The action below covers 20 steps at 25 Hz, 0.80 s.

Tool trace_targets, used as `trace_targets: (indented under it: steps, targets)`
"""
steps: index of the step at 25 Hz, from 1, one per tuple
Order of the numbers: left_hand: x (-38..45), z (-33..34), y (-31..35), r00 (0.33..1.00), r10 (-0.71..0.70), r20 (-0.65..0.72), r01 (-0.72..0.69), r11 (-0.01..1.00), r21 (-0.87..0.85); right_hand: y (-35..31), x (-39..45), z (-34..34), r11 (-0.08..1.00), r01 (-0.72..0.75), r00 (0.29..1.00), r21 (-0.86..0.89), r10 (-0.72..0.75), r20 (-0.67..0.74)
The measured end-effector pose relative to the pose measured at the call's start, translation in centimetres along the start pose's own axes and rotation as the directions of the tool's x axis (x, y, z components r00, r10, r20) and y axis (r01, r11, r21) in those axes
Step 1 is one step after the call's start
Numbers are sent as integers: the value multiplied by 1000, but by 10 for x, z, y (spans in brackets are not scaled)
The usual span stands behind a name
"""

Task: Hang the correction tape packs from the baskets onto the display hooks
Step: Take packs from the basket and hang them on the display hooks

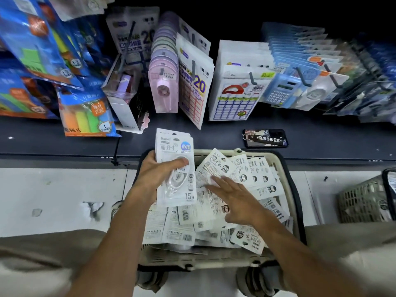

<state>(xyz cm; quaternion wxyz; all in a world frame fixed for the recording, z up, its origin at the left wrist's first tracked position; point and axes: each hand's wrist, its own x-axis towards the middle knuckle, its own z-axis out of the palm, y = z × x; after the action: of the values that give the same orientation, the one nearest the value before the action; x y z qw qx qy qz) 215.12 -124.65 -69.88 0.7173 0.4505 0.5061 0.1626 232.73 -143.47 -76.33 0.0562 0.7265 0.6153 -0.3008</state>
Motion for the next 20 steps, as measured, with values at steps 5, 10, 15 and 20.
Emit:
trace_targets:
  steps: [5,10,15,20]
  targets:
    - [6,-18,9,999,42,6,-42,998,48,-1,8,14,998,2,992,-67,-11,-127]
    - [-12,-46,19,984,175,38,-179,965,192,-28,-9,-70,895,-58,919,441,220,-326]
    - [-59,-80,43,963,243,119,-257,957,130,-89,-55,-165,496,390,765,776,294,-573]
    - [-113,-99,90,920,370,129,-381,922,74,-136,-98,-236,477,470,810,743,102,-578]
